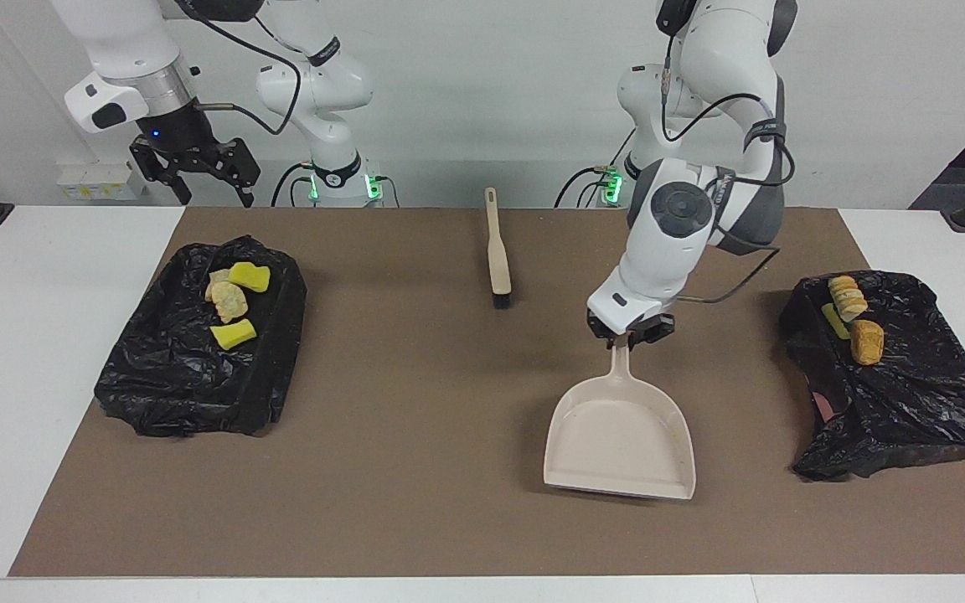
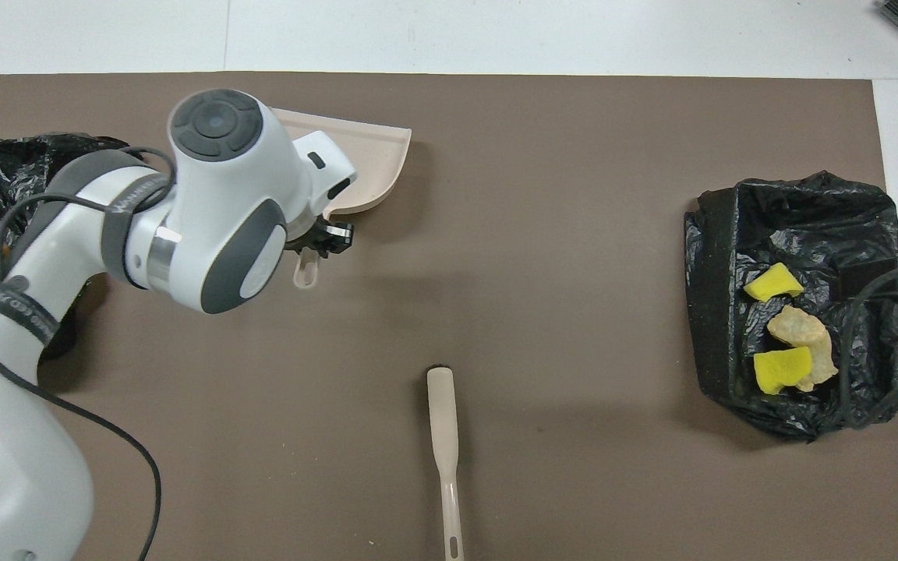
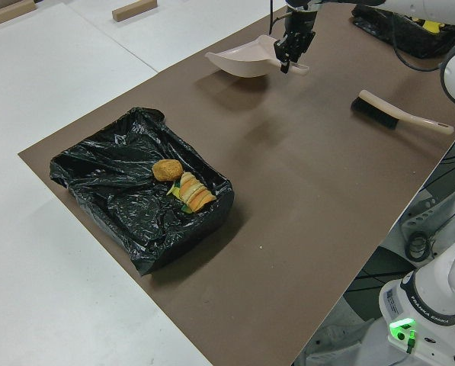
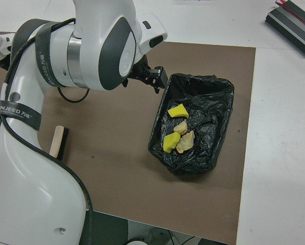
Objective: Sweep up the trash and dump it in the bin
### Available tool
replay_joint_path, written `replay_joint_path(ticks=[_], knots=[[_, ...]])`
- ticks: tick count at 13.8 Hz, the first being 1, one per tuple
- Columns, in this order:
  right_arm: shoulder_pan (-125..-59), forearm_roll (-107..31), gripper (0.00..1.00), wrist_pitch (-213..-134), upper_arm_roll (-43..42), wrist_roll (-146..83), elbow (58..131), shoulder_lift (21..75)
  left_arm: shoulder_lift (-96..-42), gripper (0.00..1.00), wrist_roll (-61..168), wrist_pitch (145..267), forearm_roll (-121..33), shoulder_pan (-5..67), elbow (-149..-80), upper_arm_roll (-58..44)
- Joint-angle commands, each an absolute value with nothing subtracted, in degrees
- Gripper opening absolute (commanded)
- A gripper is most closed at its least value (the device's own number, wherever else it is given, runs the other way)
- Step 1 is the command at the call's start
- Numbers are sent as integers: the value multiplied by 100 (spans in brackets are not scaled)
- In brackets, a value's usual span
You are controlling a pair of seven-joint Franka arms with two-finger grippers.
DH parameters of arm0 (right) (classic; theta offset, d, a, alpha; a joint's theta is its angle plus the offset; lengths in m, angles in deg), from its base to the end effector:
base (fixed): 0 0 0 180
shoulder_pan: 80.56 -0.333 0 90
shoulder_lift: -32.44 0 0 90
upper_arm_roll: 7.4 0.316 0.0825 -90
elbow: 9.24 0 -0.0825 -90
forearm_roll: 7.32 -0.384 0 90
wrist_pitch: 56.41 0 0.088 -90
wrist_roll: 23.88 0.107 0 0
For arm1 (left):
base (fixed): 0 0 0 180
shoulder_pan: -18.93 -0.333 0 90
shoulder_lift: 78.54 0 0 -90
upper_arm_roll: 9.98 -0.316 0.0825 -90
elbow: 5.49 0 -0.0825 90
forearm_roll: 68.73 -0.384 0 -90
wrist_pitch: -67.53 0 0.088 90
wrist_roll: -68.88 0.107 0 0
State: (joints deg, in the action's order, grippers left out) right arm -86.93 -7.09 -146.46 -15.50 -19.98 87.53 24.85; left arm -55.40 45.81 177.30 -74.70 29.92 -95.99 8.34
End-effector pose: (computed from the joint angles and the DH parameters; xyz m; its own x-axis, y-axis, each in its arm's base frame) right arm 0.5124 -0.0210 0.6387 0.9952 -0.0971 0.0129 -0.0969 -0.9952 -0.0155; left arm 0.5950 -0.2959 0.4112 0.9907 -0.1250 -0.0531 -0.1248 -0.9922 0.0073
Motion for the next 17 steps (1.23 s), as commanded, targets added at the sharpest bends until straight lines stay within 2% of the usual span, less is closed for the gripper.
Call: replay_joint_path(ticks=[1, 4, 6, 8, 9, 10, 11, 12, 17], knots=[[-8627, -759, 100, -14676, -1479, -2150, 8779, 2453, -5403, 0, 3735, 17923, -7427, 3227, -9576, 1040], [-8530, -750, 100, -14659, -1417, -2211, 8788, 2453, -5228, 0, 2900, 18731, -7392, 3343, -9576, 1329], [-8495, -715, 100, -14659, -1416, -2448, 8674, 2453, -4964, 0, 2634, 18758, -7445, 3474, -9558, 1384], [-8495, -706, 100, -14589, -1416, -2520, 8691, 2409, -4919, 0, 2625, 18715, -7453, 3527, -9567, 1392], [-8486, -706, 100, -14597, -1425, -2511, 8709, 2400, -4928, 14, 2634, 18662, -7453, 3554, -9558, 1392], [-8486, -697, 100, -14606, -1425, -2502, 8735, 2374, -4936, 38, 2642, 18627, -7453, 3563, -9558, 1384], [-8486, -671, 100, -14606, -1417, -2502, 8744, 2374, -4963, 82, 2669, 18635, -7462, 3563, -9558, 1384], [-8486, -662, 100, -14615, -1416, -2502, 8736, 2374, -5006, 100, 2704, 18627, -7462, 3563, -9567, 1384], [-8504, -706, 100, -14615, -1425, -2484, 8709, 2391, -5866, 100, 3202, 17680, -7427, 3545, -9742, 867]])
